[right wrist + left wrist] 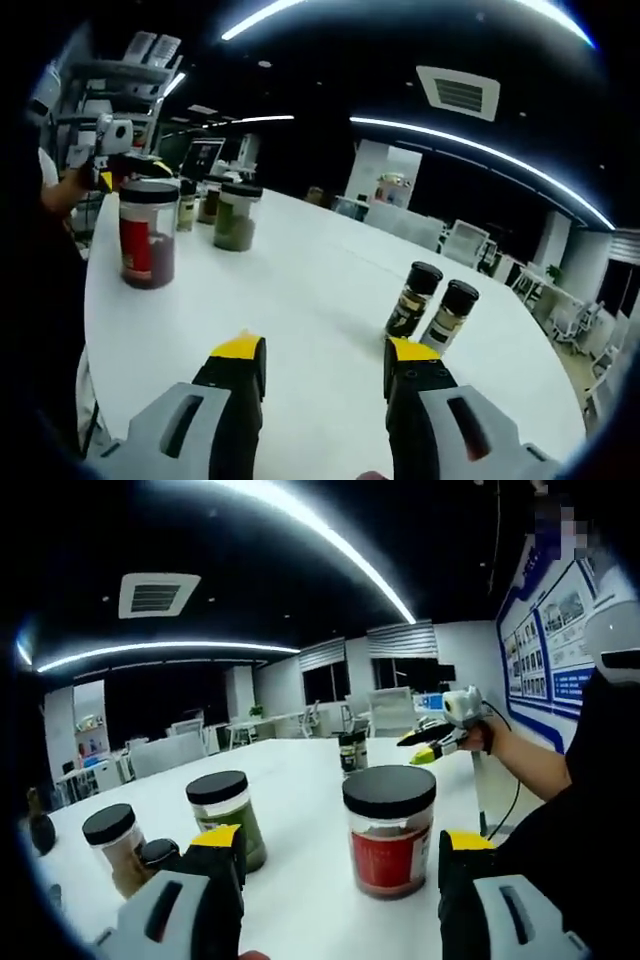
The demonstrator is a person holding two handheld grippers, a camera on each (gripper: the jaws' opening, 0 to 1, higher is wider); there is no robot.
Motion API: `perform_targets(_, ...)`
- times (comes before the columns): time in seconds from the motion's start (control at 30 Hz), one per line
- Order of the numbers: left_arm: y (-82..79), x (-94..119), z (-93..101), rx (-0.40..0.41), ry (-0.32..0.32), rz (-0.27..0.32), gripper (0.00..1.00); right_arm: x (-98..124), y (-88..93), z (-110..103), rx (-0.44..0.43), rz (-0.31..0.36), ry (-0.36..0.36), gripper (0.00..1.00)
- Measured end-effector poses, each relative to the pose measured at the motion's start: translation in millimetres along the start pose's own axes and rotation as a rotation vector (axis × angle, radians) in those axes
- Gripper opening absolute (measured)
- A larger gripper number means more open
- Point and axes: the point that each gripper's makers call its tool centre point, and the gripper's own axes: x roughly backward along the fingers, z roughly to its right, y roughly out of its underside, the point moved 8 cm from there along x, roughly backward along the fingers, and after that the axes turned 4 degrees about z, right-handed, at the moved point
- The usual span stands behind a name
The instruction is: Pick up the mixed condiments and ingredients on the table and sort them into separate groups
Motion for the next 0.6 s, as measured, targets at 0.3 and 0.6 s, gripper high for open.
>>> perform_targets(0.3,-5.2,-17.6,2.6,0.004,0.038,0.014,0.79,-4.2,0.9,-8.2,-0.016,0.015,-0.057,0.49)
perform_targets(0.6,-3.4,-35.2,5.3,0.002,0.099,-0.001,0.79,-5.9,0.6,-20.7,0.016,0.012,-0.126,0.49)
